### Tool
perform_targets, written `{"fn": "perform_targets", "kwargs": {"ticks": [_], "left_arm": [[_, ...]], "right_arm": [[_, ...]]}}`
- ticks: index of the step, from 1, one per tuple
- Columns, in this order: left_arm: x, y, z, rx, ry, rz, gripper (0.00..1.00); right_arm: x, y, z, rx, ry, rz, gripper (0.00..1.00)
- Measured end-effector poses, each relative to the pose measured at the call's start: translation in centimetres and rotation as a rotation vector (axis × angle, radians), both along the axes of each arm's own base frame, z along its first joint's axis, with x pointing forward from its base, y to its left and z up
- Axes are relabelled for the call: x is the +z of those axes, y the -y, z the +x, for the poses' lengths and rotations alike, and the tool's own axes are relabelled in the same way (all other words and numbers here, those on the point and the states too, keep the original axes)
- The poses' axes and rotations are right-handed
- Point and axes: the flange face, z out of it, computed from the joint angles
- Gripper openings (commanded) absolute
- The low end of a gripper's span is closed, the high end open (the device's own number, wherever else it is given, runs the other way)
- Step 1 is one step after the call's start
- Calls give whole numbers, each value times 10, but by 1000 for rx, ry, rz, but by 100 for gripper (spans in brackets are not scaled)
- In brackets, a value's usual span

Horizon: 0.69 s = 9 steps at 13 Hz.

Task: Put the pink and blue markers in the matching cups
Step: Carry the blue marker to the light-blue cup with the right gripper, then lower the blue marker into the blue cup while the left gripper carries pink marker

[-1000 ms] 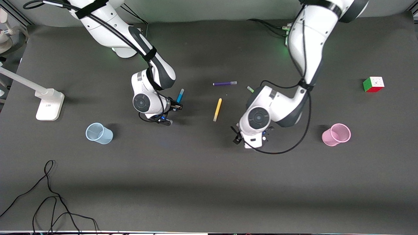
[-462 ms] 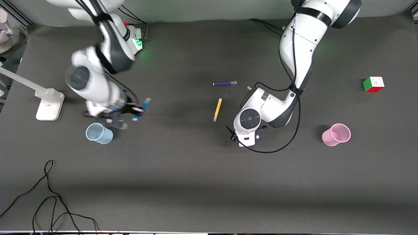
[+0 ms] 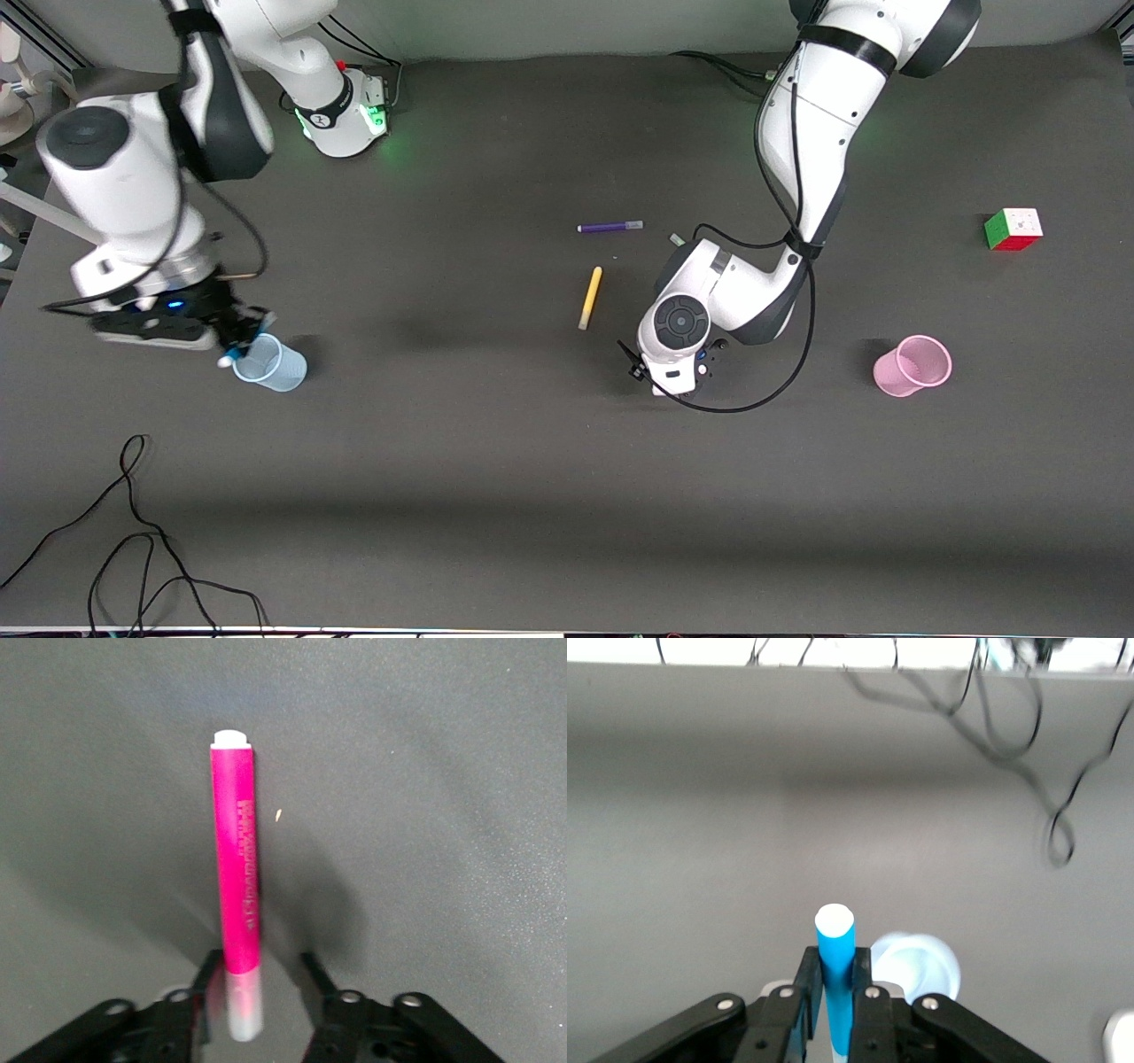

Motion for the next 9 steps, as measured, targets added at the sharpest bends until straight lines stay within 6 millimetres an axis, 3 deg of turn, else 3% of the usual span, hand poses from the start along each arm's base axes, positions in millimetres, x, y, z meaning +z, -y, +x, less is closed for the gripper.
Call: {"fn": "perform_targets", "kwargs": {"ticks": [2, 5, 7, 9], "left_arm": [[5, -1, 1, -1, -1, 2, 0], [27, -16, 13, -2, -23, 21, 0], [72, -49, 35, -23, -77, 42, 0], [142, -112, 63, -58, -147, 44, 0]], "right_arm": [[-12, 40, 5, 35, 73, -14, 0], [-64, 56, -2, 50, 131, -12, 0], [-103, 62, -10, 60, 156, -11, 0], [-139, 66, -22, 67, 160, -10, 0]]}}
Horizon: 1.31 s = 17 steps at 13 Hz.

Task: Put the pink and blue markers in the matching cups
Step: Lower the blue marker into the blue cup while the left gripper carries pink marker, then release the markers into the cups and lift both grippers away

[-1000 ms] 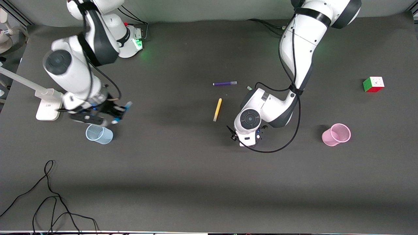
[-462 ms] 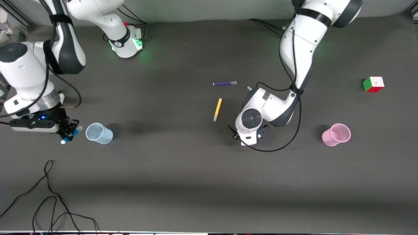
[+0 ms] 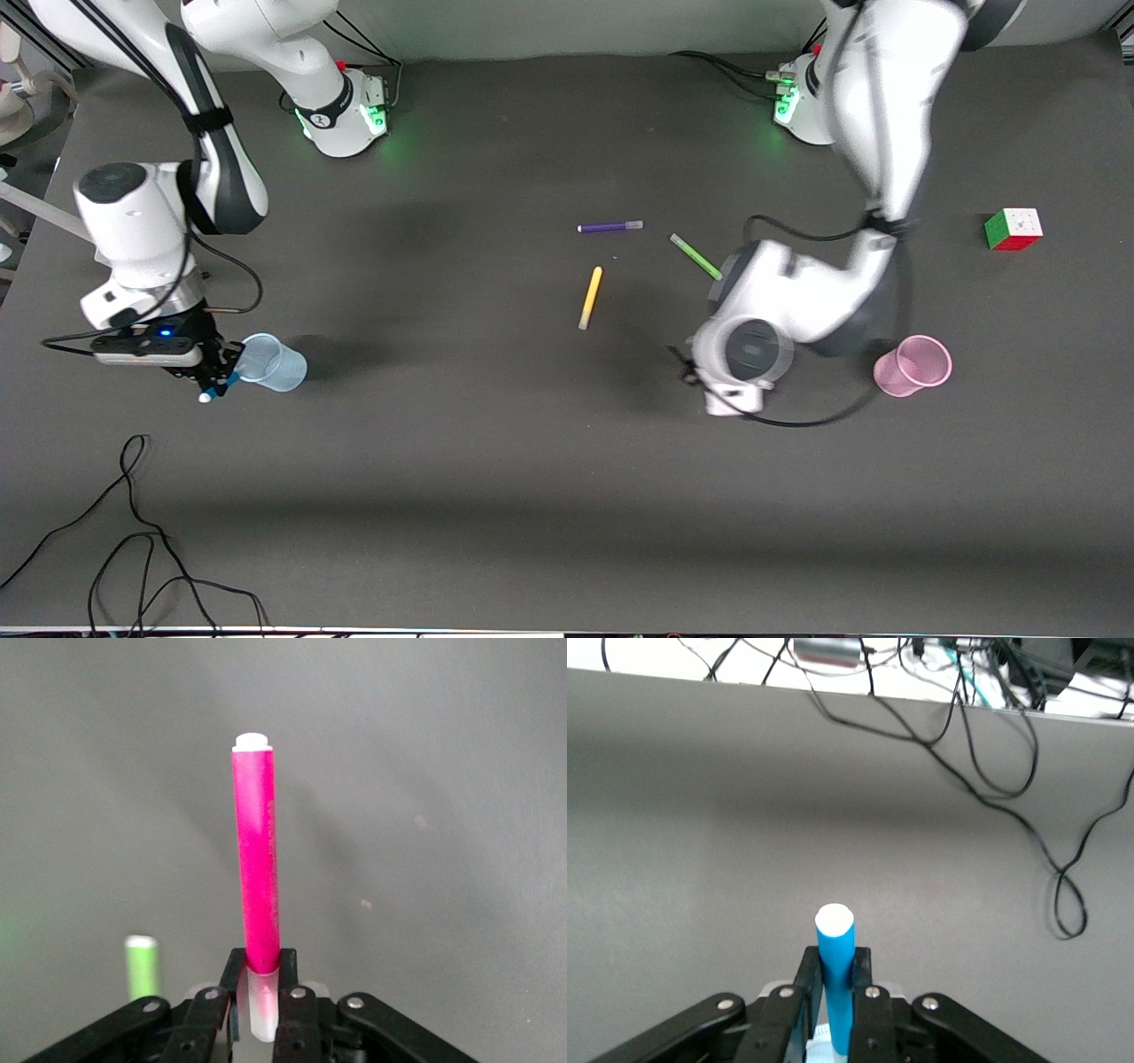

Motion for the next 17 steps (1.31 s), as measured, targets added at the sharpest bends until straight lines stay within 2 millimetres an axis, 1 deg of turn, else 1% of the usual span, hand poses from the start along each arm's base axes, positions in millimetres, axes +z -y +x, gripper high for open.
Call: {"fn": "perform_targets", "kwargs": {"ticks": [1, 2, 3, 4, 5, 6, 7, 8, 9, 11, 12, 14, 16, 17], "left_arm": [[37, -39, 11, -15, -31, -12, 0], [72, -83, 22, -21, -60, -45, 0], [101, -127, 29, -15, -85, -105, 0], [123, -170, 34, -3, -105, -174, 0], [136, -214, 36, 19, -117, -244, 0], [139, -255, 37, 47, -122, -316, 0], [135, -290, 36, 71, -124, -387, 0], [125, -317, 36, 89, -129, -449, 0], [110, -338, 35, 101, -138, -509, 0], [72, -370, 31, 142, -167, -625, 0], [55, -383, 28, 163, -179, -674, 0], [23, -403, 20, 197, -197, -757, 0], [-3, -420, 9, 211, -193, -822, 0], [-15, -427, 5, 218, -181, -848, 0]], "right_arm": [[-12, 0, -5, 1, -12, -1, 0], [-20, 0, -9, 1, -27, -1, 7], [-24, 0, -13, 0, -37, 0, 19], [-27, 0, -15, -6, -43, 4, 82], [-30, 0, -17, -14, -49, 8, 100], [-31, 0, -19, -19, -53, 11, 100], [-32, 0, -20, -21, -55, 12, 100], [-32, 0, -20, -22, -54, 12, 100], [-32, 0, -19, -22, -55, 12, 100], [-31, -1, -17, -25, -73, 7, 100], [-28, -1, -13, -33, -102, -1, 100], [-12, -4, -2, -51, -154, -14, 100], [15, -12, 7, -83, -208, -4, 100], [33, -20, 10, -104, -245, 21, 100]]}}
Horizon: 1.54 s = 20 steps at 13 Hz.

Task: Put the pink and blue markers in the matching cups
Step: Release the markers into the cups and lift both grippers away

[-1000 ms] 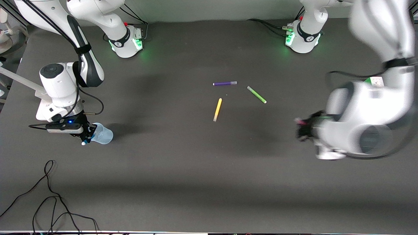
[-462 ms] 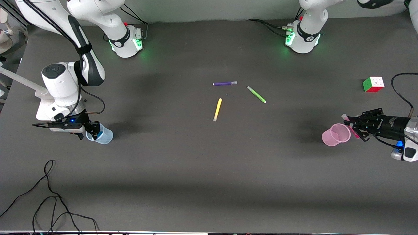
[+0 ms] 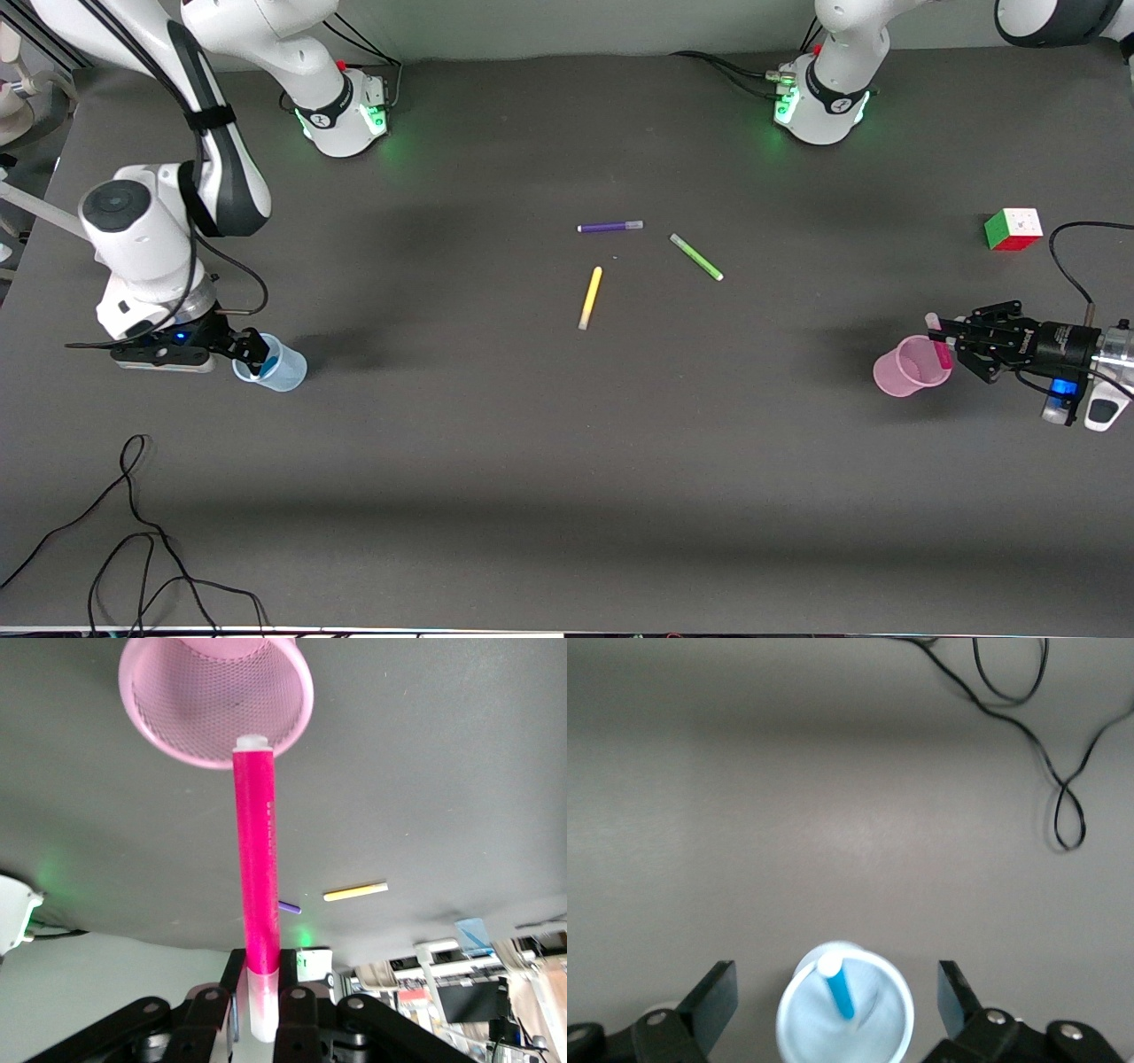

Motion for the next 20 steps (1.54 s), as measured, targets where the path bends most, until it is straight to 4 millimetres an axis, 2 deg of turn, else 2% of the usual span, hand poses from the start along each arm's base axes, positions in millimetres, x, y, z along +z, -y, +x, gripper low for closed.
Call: {"fn": "perform_targets", "kwargs": {"ticks": [2, 4, 5, 6, 7, 9, 11, 12, 13, 14, 15, 17, 18, 20], "left_arm": [[-21, -9, -9, 26, 11, -41, 0], [-35, -9, -14, 38, 10, -74, 0], [-41, -9, -14, 41, 10, -81, 15], [-46, -10, -15, 45, 15, -84, 55], [-50, -11, -15, 45, 23, -88, 100], [-52, -12, -15, 42, 33, -92, 100], [-46, -17, -12, 22, 59, -61, 100], [-33, -22, -6, -16, 84, -6, 100], [-9, -29, 0, -59, 119, 67, 100], [22, -30, 6, -107, 159, 150, 100], [54, -23, 8, -179, 190, 255, 100], [117, 21, 13, -325, 265, 444, 100], [141, 47, 13, -380, 312, 516, 100], [175, 91, 3, -470, 388, 623, 100]], "right_arm": [[40, -19, 1, -33, -75, 54, 100], [83, -30, -6, -32, -124, 76, 100], [103, -35, -13, -28, -149, 81, 100], [124, -38, -22, -25, -169, 82, 100], [144, -41, -31, -23, -183, 80, 100], [179, -47, -50, -20, -190, 85, 100], [201, -44, -67, -35, -198, 141, 100], [207, -40, -73, -42, -202, 171, 100], [211, -36, -76, -47, -206, 188, 100], [212, -36, -77, -48, -205, 193, 100], [211, -39, -77, -43, -207, 191, 100], [212, -49, -78, -25, -206, 186, 100], [214, -52, -78, -19, -202, 184, 100], [217, -53, -77, -5, -196, 183, 100]]}}
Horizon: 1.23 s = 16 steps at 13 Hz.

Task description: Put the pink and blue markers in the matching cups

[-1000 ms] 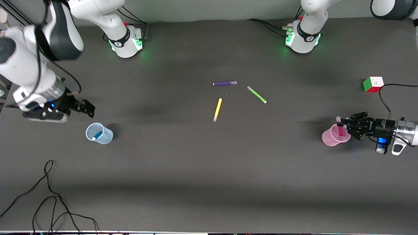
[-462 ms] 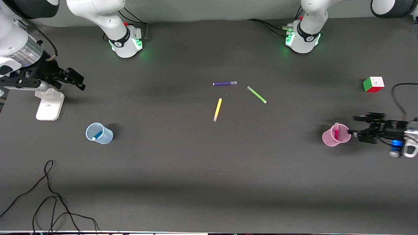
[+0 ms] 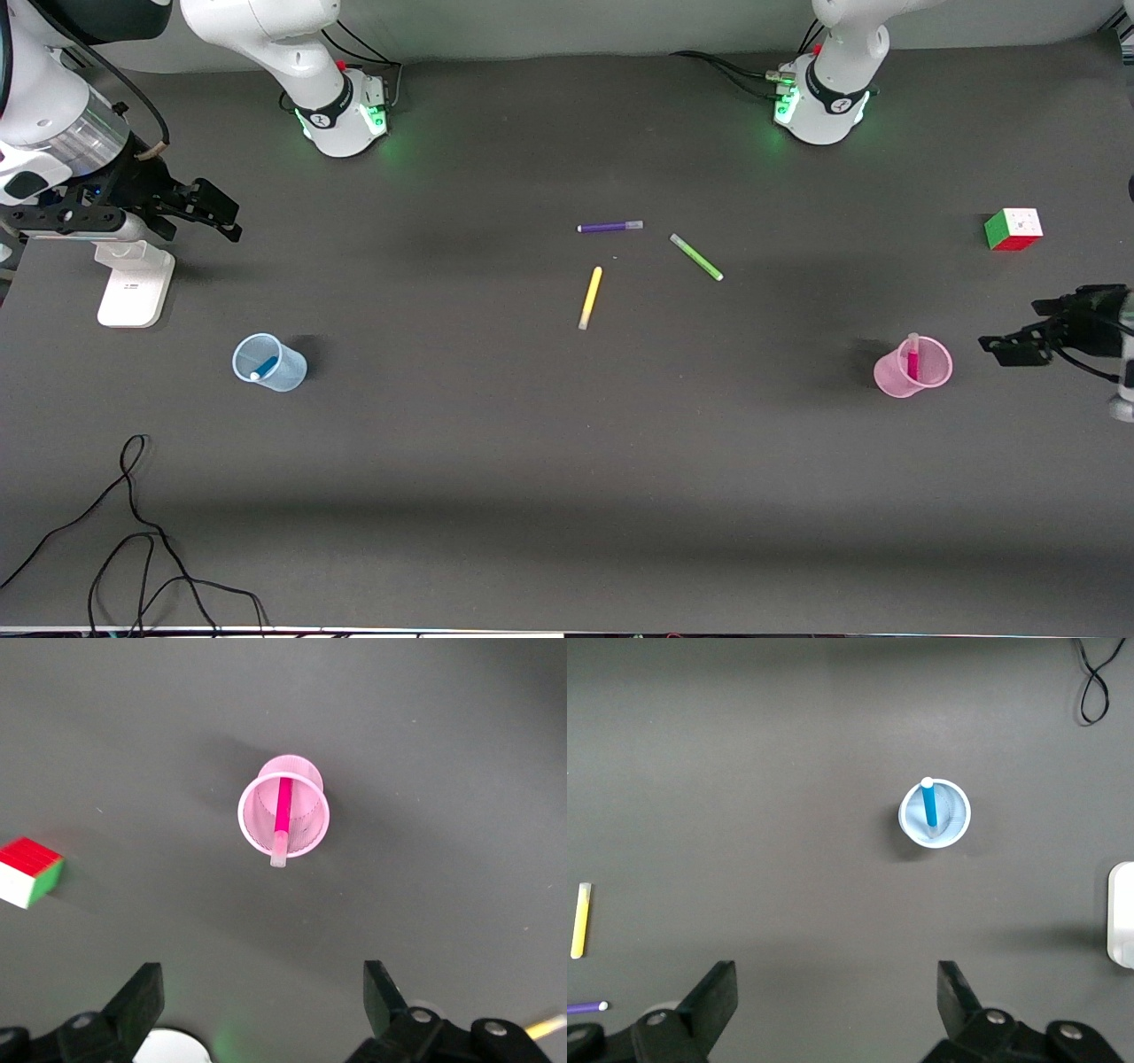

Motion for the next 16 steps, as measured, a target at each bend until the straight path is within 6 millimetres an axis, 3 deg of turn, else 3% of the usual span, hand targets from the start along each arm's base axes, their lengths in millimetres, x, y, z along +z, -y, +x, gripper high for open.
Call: {"fn": "perform_targets", "kwargs": {"ticks": [3, 5, 7, 12, 16], "left_arm": [[47, 34, -21, -121, 114, 67, 100], [83, 34, -39, -183, 200, 78, 100], [105, 34, -57, -211, 237, 88, 100], [97, 35, -62, -228, 225, 84, 100], [96, 36, -61, -236, 231, 69, 100]], "right_arm": [[-1, 9, 1, 0, -4, 0, 100], [-2, 10, 0, 28, -15, 2, 100], [-3, 7, -1, 39, -20, 0, 100], [15, 1, 16, 47, -52, -6, 100], [2, -2, 38, 46, -72, -9, 100]]}}
